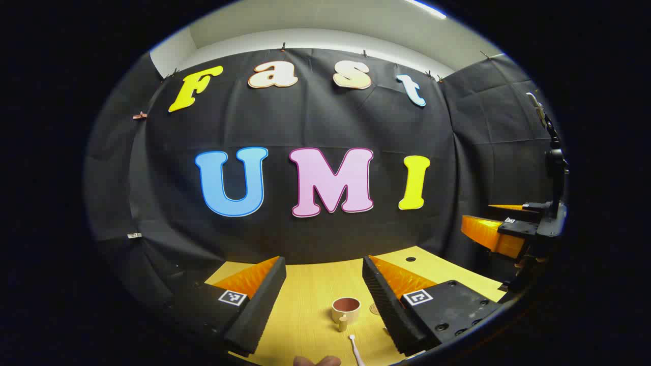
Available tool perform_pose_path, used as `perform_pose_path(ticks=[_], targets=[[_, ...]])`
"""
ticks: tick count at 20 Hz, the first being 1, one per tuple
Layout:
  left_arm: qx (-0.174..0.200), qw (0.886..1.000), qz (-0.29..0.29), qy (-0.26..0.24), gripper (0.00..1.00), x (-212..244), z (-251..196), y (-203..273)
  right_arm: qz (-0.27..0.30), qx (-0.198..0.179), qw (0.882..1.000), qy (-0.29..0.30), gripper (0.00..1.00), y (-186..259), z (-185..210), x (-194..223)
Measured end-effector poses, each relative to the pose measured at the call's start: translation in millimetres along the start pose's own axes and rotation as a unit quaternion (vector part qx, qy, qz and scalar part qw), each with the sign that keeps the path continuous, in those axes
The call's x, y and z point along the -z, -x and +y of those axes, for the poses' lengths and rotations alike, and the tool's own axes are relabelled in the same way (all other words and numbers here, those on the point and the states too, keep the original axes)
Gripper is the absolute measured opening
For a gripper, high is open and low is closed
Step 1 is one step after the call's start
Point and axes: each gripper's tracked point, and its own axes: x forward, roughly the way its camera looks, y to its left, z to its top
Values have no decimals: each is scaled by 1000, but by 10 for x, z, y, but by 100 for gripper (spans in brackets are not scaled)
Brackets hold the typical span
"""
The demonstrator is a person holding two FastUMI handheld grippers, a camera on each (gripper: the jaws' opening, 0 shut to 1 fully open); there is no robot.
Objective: Put the toothbrush and toothpaste on the desktop into the cup, then pick up the cup and place it on the coaster on the desktop.
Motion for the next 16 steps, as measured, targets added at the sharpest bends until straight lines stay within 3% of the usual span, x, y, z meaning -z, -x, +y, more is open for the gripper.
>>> perform_pose_path(ticks=[1, 12, 16], targets=[[0, 1000, 1, -1, 96, 16, -6, 19, 0, -2, 1000, 1, 98, 11, 13, -3], [4, 1000, 7, -8, 96, 60, 6, 185, 10, -18, 1000, 12, 98, 169, 150, 37], [3, 1000, 15, -9, 96, 135, 9, 225, 39, -19, 999, 18, 98, 225, 196, 223]])
